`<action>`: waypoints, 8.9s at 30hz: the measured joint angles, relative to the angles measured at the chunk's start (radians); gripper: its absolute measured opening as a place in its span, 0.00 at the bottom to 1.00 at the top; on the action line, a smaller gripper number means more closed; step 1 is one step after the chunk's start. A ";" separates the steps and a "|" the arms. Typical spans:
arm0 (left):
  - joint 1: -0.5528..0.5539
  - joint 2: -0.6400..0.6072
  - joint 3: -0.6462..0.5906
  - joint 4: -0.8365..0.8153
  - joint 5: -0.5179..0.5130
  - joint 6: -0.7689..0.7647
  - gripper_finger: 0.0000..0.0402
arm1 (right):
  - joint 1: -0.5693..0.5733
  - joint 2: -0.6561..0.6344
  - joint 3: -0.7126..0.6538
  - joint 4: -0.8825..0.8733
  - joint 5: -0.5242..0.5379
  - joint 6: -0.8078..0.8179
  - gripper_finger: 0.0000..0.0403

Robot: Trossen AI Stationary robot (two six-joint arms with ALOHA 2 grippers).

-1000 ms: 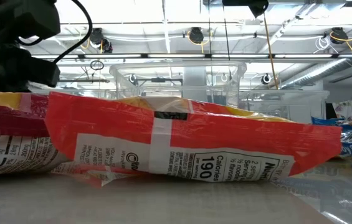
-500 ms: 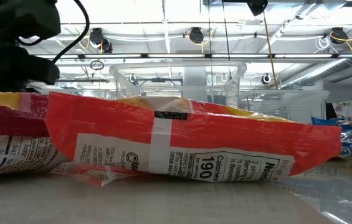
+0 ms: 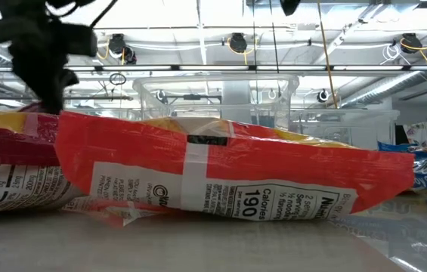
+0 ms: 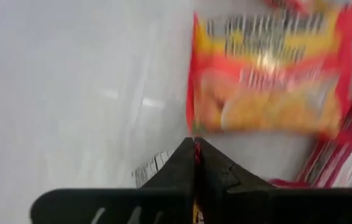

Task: Sort Maruchan noodles
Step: Put the left red noodle pack into the top right transparent bin, then put the top blue noodle pack into the bottom transparent bin

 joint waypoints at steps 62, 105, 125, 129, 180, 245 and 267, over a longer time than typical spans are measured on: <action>-0.141 -0.058 0.096 0.832 -0.248 0.261 0.01 | 0.065 0.644 0.189 0.581 0.337 -0.139 0.86; -0.186 0.122 0.096 1.053 -0.278 0.291 0.01 | 0.202 0.536 0.188 0.718 0.874 -1.032 0.54; -0.186 0.121 0.096 1.012 -0.268 0.317 0.01 | 0.211 0.537 0.188 0.712 0.868 -1.042 0.53; -0.185 0.121 0.096 1.010 -0.268 0.324 0.01 | 0.211 0.537 0.188 0.707 0.866 -1.027 0.53; -0.142 -0.123 0.095 0.495 -0.412 0.264 0.42 | -0.021 0.069 0.134 0.163 0.952 -0.759 0.45; 0.009 -0.124 0.095 0.375 -0.393 0.305 0.42 | -0.951 0.035 0.127 -0.698 0.212 0.291 0.59; -0.062 -0.124 0.095 0.348 -0.392 0.249 0.42 | -0.894 -0.055 0.127 -0.757 0.290 0.281 0.62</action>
